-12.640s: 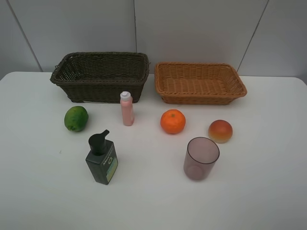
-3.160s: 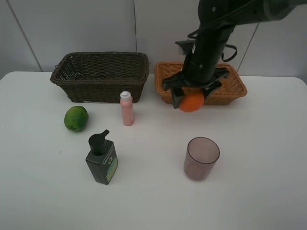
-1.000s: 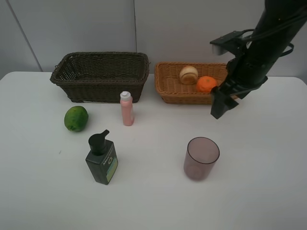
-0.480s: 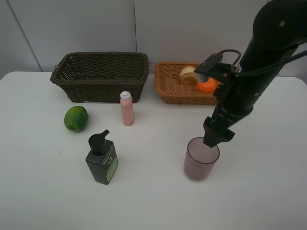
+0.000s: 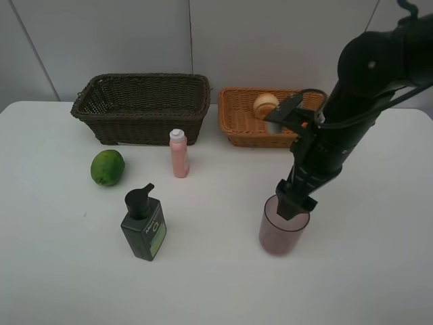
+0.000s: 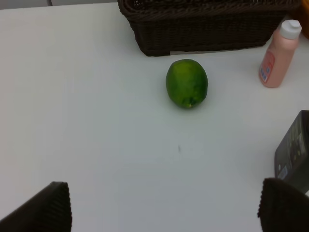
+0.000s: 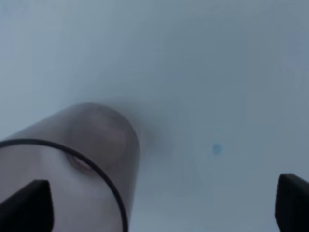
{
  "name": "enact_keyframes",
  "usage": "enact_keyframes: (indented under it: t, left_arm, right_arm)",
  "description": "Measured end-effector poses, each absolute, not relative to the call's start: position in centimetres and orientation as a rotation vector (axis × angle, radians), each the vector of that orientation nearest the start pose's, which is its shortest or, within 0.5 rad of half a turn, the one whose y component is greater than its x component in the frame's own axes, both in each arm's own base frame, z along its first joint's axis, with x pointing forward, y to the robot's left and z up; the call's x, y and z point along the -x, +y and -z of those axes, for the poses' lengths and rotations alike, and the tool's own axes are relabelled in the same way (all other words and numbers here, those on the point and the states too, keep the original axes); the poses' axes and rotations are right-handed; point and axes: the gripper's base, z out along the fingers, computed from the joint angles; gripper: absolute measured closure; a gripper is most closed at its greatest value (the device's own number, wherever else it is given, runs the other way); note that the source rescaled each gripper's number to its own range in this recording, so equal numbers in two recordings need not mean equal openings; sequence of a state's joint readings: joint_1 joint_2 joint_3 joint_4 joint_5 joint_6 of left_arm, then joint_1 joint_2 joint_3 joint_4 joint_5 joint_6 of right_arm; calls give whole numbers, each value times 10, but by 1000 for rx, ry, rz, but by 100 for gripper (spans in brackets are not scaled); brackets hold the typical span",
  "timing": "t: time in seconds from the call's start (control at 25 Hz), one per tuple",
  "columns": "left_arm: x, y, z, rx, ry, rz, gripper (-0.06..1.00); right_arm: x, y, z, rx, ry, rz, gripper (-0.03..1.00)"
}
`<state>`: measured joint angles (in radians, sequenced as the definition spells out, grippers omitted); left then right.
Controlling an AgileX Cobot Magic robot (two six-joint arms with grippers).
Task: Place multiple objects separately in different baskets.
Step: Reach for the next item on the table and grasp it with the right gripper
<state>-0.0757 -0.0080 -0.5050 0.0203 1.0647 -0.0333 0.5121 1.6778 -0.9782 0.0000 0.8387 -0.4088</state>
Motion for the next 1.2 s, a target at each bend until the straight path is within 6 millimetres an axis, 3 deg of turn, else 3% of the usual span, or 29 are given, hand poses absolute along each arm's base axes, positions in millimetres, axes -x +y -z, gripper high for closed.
enact_keyframes:
  t: [0.4, 1.2]
  left_arm:
    - [7, 2, -278, -42, 2035, 44, -6]
    - [7, 2, -278, -42, 2035, 44, -6]
  right_arm:
    - [-256, 144, -155, 1347, 2731, -14, -3]
    - [-258, 146, -126, 1346, 2752, -20, 0]
